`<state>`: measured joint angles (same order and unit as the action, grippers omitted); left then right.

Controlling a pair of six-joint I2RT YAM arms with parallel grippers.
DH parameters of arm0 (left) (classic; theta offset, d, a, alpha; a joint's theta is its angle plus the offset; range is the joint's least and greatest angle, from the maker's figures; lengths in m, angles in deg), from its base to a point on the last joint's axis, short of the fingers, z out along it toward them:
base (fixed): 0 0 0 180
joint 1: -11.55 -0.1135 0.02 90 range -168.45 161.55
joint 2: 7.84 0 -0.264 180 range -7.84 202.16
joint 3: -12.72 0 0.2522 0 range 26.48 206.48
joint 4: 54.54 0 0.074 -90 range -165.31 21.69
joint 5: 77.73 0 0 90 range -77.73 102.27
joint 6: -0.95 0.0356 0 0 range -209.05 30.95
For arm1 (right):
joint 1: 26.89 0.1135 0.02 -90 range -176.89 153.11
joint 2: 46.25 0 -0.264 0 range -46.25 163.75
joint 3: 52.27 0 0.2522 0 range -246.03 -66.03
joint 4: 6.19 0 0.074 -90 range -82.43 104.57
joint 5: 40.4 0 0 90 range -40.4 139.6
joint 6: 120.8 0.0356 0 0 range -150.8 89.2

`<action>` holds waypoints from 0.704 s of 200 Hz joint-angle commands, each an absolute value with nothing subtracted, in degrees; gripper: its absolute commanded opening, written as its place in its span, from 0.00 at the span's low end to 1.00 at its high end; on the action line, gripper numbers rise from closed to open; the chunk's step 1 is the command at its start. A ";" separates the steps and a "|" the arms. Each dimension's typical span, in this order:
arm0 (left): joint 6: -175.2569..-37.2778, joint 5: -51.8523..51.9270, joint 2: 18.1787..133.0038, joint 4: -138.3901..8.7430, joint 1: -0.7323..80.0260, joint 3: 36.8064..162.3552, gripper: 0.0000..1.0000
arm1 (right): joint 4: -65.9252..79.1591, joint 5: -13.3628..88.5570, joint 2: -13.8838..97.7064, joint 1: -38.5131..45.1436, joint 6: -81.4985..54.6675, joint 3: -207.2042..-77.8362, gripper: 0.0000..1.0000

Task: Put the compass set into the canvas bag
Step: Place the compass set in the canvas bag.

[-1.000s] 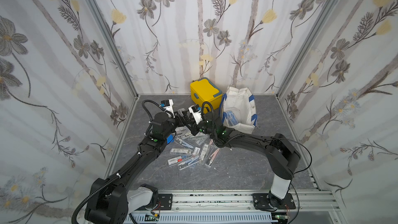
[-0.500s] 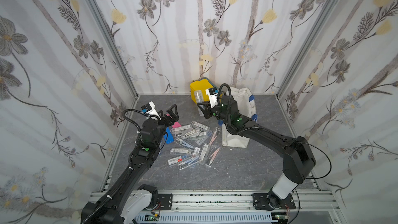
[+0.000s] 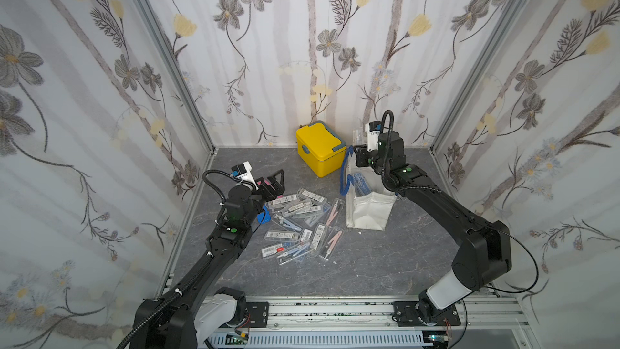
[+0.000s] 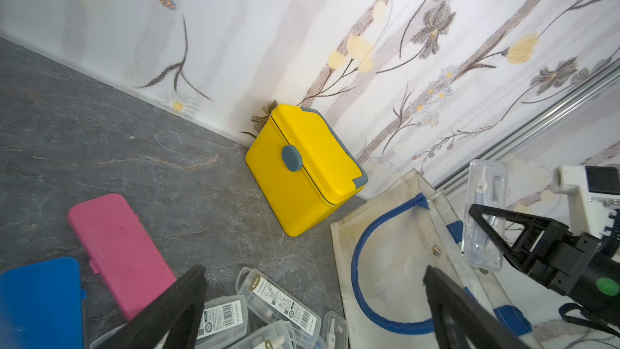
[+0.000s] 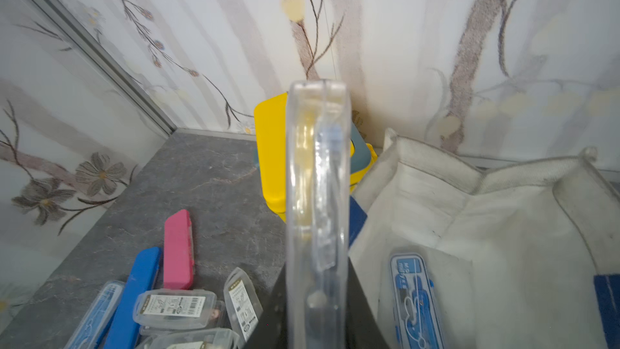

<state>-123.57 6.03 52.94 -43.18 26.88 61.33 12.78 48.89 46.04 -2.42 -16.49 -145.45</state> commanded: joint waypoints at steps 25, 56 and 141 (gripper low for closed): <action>-124.94 3.37 56.31 -38.09 26.82 60.33 1.00 | 17.77 51.14 46.49 -5.42 -18.28 -143.05 0.11; -124.73 3.35 57.63 -37.94 26.84 60.33 1.00 | 20.19 49.96 50.07 -5.83 -18.98 -144.19 0.11; -124.09 6.23 57.33 -41.32 26.92 59.73 1.00 | 26.79 51.57 61.85 -5.99 -19.54 -150.99 0.12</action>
